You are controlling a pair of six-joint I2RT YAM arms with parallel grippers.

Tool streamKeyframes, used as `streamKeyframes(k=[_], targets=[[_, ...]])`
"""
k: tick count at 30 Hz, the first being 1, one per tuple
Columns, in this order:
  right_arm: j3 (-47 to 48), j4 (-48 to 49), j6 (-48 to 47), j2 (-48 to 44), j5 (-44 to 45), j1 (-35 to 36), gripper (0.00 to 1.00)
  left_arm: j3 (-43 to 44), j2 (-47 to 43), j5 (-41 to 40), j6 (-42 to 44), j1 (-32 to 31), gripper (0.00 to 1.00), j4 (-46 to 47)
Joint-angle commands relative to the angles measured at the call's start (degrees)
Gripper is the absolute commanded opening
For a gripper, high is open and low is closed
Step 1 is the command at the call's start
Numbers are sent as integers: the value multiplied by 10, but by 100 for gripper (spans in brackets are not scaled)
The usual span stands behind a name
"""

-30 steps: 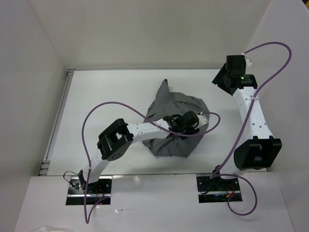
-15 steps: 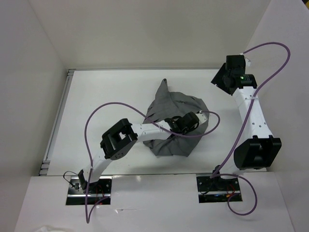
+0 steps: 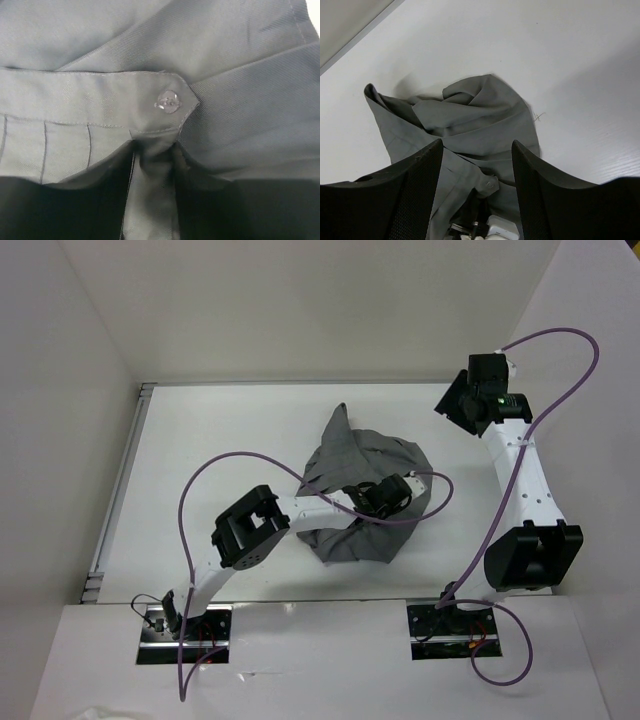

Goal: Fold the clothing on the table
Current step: Flatten the skirt out

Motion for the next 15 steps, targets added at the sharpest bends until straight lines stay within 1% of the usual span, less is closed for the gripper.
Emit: streamKeyframes(k=[1,2,3,7,10,11,13,15], targets=[[-6,30,-8,-8,-1,-1,63,11,5,16,-6,-1,33,-18],[-6,30,-8,-13,-1,-1,63,11,5,16,-6,-1,21,-12],[-6,30,-8,-13,-1,-1,63,11,5,2,-16,-1,0,-12],[-25,36,-8,-13,-1,-1,63,36,-15,7,-16,-1,0,-35],[-39,41,-8,0,-1,-1,63,56,-69,34,-16,-1,0,-74],[-46,41,-8,0,-1,-1,63,56,-105,44,-16,-1,0,-80],[-53,46,-8,10,-6,-1,63,39,-139,61,-16,-1,0,-89],[-58,46,-8,10,-13,-1,63,25,-182,61,-16,-1,0,-89]])
